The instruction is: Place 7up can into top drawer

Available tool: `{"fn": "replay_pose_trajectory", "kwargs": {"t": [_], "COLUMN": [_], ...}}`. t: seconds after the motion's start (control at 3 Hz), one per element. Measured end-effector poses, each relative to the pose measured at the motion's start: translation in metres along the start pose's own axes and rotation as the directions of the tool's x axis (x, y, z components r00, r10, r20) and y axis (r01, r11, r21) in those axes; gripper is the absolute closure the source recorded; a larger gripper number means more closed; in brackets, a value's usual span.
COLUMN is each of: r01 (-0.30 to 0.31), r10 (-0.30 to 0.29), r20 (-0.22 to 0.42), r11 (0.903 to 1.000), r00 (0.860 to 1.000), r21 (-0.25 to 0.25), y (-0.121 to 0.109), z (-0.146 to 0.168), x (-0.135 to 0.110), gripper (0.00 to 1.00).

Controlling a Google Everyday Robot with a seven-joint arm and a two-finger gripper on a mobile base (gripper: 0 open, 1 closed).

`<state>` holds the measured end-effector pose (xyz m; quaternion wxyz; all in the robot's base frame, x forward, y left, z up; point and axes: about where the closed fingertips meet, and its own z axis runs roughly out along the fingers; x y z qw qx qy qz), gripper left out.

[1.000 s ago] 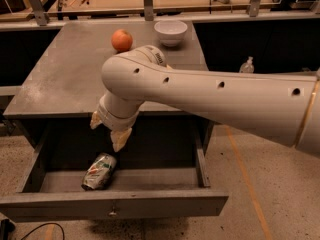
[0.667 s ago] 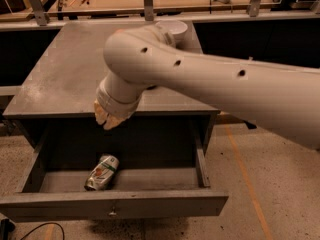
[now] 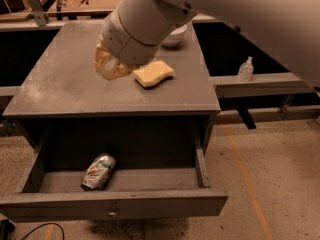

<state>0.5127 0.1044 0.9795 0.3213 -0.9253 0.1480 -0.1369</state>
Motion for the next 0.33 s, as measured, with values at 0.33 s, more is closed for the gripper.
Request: {"fn": "replay_pose_trajectory", "kwargs": {"t": [0.33], "r01": [0.046], "r10": [-0.046], "r20": [-0.004], "r11": [0.9989], "r00": [0.999], "r21": [0.005], "y": [-0.0025], "z": [-0.0038], "x": [-0.0008], "gripper": [0.82]}}
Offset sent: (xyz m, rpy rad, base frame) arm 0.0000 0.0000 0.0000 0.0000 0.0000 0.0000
